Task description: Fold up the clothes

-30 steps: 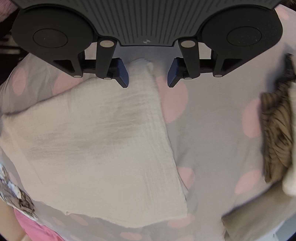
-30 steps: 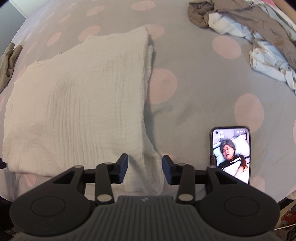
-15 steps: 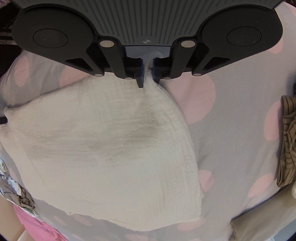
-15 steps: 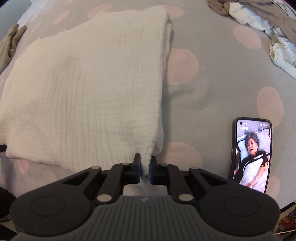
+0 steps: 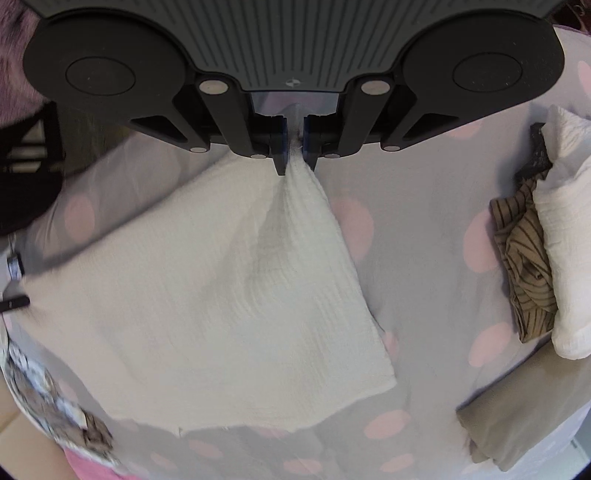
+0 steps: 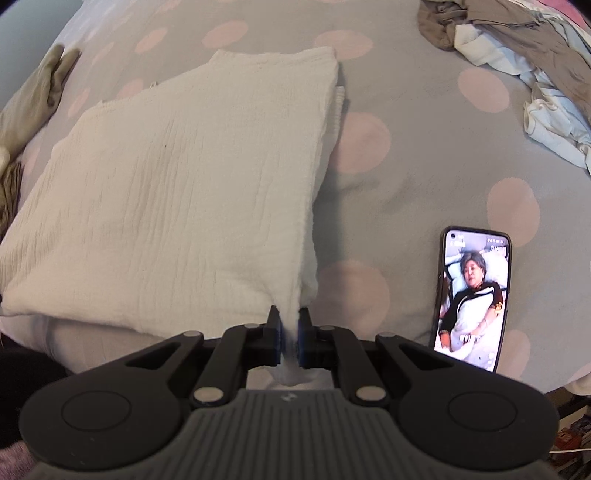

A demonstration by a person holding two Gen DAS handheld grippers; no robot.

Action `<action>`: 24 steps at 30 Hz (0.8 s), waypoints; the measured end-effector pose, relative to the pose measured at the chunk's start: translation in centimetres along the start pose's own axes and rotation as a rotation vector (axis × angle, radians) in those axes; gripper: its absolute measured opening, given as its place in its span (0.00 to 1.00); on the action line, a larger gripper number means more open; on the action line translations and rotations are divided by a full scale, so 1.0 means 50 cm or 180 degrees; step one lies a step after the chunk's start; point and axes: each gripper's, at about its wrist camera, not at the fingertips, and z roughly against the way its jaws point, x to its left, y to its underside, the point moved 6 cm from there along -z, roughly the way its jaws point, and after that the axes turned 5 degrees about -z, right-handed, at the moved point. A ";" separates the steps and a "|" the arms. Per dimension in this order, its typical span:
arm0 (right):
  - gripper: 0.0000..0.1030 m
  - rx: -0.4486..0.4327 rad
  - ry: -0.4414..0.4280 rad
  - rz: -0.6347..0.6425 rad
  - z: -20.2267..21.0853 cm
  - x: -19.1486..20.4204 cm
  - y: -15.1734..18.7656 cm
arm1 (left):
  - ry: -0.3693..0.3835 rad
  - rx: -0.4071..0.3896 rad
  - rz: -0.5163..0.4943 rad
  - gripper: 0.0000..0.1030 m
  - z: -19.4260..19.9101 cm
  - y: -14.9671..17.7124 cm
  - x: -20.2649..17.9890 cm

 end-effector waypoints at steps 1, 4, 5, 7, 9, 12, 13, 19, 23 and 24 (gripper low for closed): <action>0.09 0.0028 0.0027 0.0029 -0.007 0.003 0.004 | 0.0001 0.0034 -0.0005 0.05 -0.007 0.006 0.000; 0.09 0.0097 0.0097 0.0067 -0.034 0.006 0.011 | 0.0006 0.0107 0.0068 0.05 -0.039 0.016 0.007; 0.09 0.0120 0.0119 0.0074 -0.044 0.006 0.012 | 0.0017 0.0133 0.0091 0.05 -0.049 0.019 0.010; 0.09 0.0144 0.0177 0.0119 -0.057 0.010 0.014 | 0.0026 0.0183 0.0127 0.05 -0.071 0.022 0.015; 0.09 0.0157 0.0230 0.0167 -0.079 0.008 0.011 | 0.0001 0.0236 0.0126 0.06 -0.093 0.017 0.015; 0.26 0.0148 0.0349 0.0208 -0.093 0.006 0.010 | -0.0096 0.0339 0.0112 0.12 -0.115 0.016 0.016; 0.36 0.0110 0.0424 0.0236 -0.091 0.004 0.010 | -0.0150 0.0374 0.0108 0.14 -0.120 0.015 0.018; 0.44 -0.0180 0.0194 -0.0059 -0.043 -0.018 -0.025 | -0.0043 0.0199 0.0363 0.26 -0.078 0.003 0.051; 0.44 -0.0412 -0.0017 -0.0342 -0.019 -0.032 -0.081 | -0.0045 -0.0097 0.0484 0.26 -0.040 -0.044 0.079; 0.44 -0.0478 -0.0049 -0.0398 -0.016 -0.034 -0.098 | -0.0055 -0.0149 0.0522 0.26 -0.036 -0.062 0.083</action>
